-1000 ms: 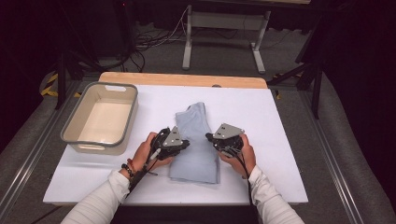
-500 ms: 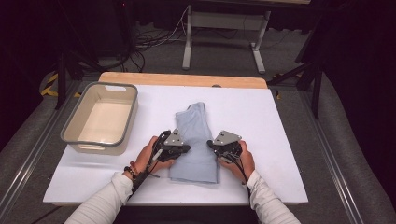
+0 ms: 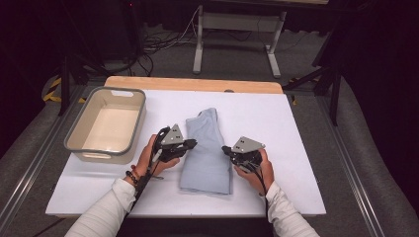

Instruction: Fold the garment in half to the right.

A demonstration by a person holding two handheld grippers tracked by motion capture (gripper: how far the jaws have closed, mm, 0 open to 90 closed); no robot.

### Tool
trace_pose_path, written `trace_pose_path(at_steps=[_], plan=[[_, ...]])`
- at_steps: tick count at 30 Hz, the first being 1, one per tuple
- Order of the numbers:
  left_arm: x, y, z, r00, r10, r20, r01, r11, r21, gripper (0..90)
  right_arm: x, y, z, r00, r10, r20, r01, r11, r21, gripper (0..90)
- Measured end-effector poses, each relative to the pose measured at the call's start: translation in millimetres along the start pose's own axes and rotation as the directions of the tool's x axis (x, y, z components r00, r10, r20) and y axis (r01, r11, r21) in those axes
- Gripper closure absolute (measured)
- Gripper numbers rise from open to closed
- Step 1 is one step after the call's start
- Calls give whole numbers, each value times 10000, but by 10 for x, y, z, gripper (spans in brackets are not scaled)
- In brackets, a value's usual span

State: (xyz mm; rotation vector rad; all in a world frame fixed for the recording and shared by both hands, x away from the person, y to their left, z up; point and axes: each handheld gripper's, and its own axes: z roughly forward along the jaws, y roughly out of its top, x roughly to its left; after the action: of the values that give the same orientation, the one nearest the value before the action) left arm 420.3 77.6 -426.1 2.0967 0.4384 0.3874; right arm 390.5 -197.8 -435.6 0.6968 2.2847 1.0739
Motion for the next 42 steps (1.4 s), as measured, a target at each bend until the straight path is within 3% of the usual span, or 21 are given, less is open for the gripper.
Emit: trace_pose_path(at_steps=[4, 8, 14, 15, 19, 22, 25, 29, 38, 42], plan=[[-40, -39, 152, 9993, 376, -71, -371, 9973, 639, 836, 58, -26, -58, 9997, -203, 110, 202, 9997, 118, 900], [-37, -64, 199, 9987, 479, -161, -462, 9943, 957, 839, 77, -83, -87, 9993, -321, 166, 315, 9989, 358, 900], [-61, -123, 308, 9974, 683, -240, -641, 9874, 1445, 845, 80, -223, -28, 10000, -22, 18, 21, 9970, 778, 900], [-60, -134, 311, 9984, 508, -254, -465, 9882, 1461, 846, 75, -233, -8, 10000, 9, -12, -8, 9965, 835, 900], [-13, -196, 314, 10000, 75, 47, -79, 9944, 1059, 851, 83, -238, 22, 9999, -144, 6, 143, 9958, 907, 900], [-36, -182, 310, 9996, 249, -119, -234, 9935, 1114, 851, 111, -235, 26, 9992, -363, 145, 347, 9948, 959, 900], [-43, -183, 301, 9997, 161, -178, -144, 9955, 942, 854, 93, -233, 17, 9995, -320, 81, 312, 9954, 902, 900], [1, -186, 264, 9995, -304, -96, 307, 9990, 316, 872, 52, -212, -43, 9997, 135, -195, -125, 9987, 491, 900], [-15, -127, 110, 9986, -43, -532, 35, 9999, -148, 841, 38, -146, -152, 10000, -3, -85, 2, 9999, -122, 897], [-5, -114, 8, 9965, 277, -791, -286, 9995, -111, 819, 31, -119, -206, 10000, 22, -37, -23, 9990, -445, 865]])
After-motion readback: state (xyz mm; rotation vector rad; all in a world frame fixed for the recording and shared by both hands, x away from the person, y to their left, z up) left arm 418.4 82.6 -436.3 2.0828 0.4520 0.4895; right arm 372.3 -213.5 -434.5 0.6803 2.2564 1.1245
